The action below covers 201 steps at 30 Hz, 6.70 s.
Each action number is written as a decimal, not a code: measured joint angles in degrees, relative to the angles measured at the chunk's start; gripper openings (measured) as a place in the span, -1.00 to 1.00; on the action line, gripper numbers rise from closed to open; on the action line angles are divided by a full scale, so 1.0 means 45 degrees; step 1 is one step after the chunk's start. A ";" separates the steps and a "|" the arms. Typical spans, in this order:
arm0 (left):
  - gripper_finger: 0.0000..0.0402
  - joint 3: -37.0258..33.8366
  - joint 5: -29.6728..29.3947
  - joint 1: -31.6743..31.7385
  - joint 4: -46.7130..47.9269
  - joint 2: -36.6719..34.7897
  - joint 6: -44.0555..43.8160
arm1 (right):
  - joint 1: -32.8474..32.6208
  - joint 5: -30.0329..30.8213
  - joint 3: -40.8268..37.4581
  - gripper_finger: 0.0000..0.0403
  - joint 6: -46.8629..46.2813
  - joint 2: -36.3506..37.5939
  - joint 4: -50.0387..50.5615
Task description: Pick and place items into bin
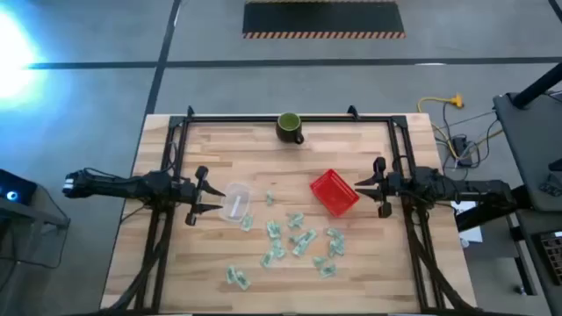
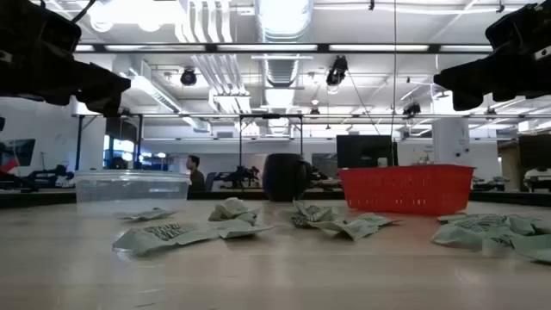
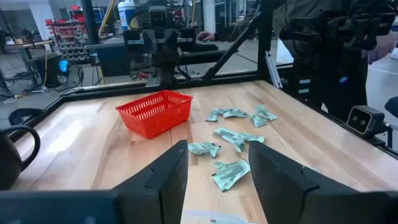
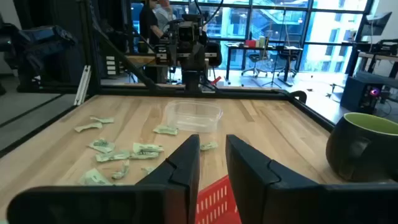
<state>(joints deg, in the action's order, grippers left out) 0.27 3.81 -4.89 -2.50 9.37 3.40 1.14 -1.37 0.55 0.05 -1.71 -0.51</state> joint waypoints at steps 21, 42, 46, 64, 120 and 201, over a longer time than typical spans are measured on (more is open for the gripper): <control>-0.24 0.0001 0.0000 0.0000 0.0000 0.0000 0.0000 | -0.0002 -0.0002 0.0000 -0.66 0.0000 0.0001 0.0000; -0.23 -0.0003 0.0000 0.0000 0.0000 -0.0001 0.0000 | -0.0004 0.0000 -0.0004 -0.66 0.0000 0.0004 0.0000; -0.23 0.0001 0.0000 -0.0003 0.0000 -0.0003 0.0000 | 0.0000 -0.0004 0.0000 -0.66 0.0000 -0.0001 -0.0084; -0.23 -0.0002 0.0000 0.0000 0.0000 -0.0002 0.0000 | 0.0001 0.0675 0.0001 -0.66 -0.8548 0.0035 -0.3710; -0.23 0.3307 -0.0449 -0.0005 -1.3454 0.6141 -0.6448 | -0.0004 0.3313 0.0001 -0.66 -0.8940 -0.0895 -0.5266; -0.30 1.0122 -0.0888 -0.6688 0.2378 1.3315 -1.1510 | -0.0728 -0.1705 1.0657 -0.66 -0.2827 -1.1352 0.2079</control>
<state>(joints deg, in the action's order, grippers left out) 45.82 -0.18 -34.98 8.20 69.28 -48.39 -2.13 -9.04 48.51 -12.67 -52.80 8.84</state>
